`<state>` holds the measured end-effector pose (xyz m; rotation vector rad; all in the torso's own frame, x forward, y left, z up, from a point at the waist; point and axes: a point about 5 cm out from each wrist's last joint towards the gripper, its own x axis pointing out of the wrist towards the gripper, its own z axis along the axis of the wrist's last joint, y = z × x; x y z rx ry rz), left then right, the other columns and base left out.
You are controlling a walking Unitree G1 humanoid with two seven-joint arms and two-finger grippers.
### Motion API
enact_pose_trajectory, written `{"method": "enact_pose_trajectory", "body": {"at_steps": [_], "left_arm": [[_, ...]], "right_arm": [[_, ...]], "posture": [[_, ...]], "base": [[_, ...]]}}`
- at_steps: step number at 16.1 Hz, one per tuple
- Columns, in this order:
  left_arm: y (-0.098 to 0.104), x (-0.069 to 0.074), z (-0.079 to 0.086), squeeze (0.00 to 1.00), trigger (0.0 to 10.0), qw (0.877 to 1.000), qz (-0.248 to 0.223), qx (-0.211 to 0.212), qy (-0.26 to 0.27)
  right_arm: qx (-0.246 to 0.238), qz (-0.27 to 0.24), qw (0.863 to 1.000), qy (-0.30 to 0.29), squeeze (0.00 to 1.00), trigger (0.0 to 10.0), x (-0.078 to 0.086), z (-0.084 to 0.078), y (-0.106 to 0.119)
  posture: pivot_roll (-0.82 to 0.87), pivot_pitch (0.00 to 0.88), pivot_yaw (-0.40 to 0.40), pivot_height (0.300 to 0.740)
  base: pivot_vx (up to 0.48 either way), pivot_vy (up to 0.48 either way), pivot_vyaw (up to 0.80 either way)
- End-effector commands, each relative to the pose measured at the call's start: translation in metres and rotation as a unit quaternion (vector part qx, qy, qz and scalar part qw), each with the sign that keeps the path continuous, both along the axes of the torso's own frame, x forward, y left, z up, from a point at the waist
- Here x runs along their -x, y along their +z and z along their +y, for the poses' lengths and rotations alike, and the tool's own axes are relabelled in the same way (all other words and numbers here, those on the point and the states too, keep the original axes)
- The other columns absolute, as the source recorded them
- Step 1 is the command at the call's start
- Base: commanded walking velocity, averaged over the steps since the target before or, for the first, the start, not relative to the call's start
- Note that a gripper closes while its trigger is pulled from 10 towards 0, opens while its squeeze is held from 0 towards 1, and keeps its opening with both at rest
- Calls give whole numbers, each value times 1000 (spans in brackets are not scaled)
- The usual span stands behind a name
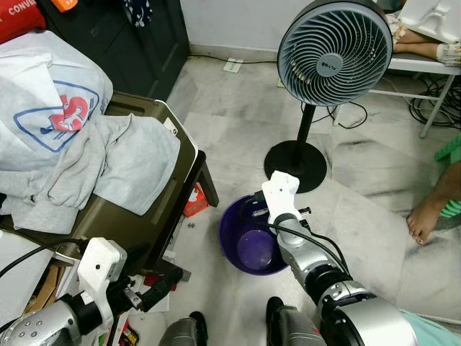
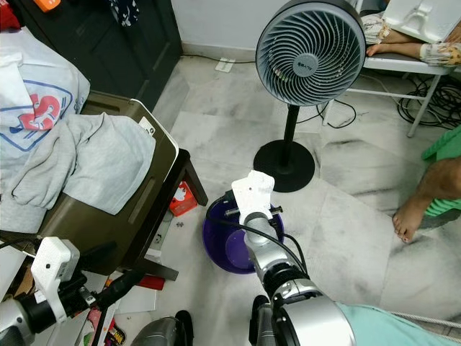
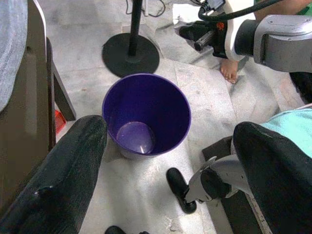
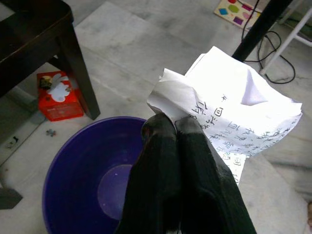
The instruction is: Clean up the room
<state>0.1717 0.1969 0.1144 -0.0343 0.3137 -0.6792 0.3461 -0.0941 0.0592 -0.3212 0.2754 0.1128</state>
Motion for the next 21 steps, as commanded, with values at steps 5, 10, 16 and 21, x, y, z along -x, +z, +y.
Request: {"method": "enact_pose_trajectory", "body": {"at_steps": [5, 10, 16, 21], "left_arm": [[-1, 4, 2, 0, 10000, 1000, 7, -2, 15], [-1, 0, 4, 0, 10000, 1000, 1, -3, 21], [-2, -2, 1, 0, 10000, 1000, -2, 0, 21], [-4, -15, -4, 0, 10000, 999, -21, 7, 30]], "right_arm": [[-17, 1, 1000, 7, 1000, 10000, 2, 5, -2], [-21, -7, 1000, 3, 1000, 10000, 1, 4, 0], [-23, -17, 1000, -2, 1000, 10000, -2, 1, 4], [-37, -32, 999, -10, 1000, 10000, 0, -9, 4]], "posture": [[176, 304, 106, 740], [172, 297, 105, 740], [169, 284, 105, 740], [137, 230, 82, 740]], "base": [[0, 0, 0], [0, 0, 0], [0, 0, 0], [0, 0, 0]]}}
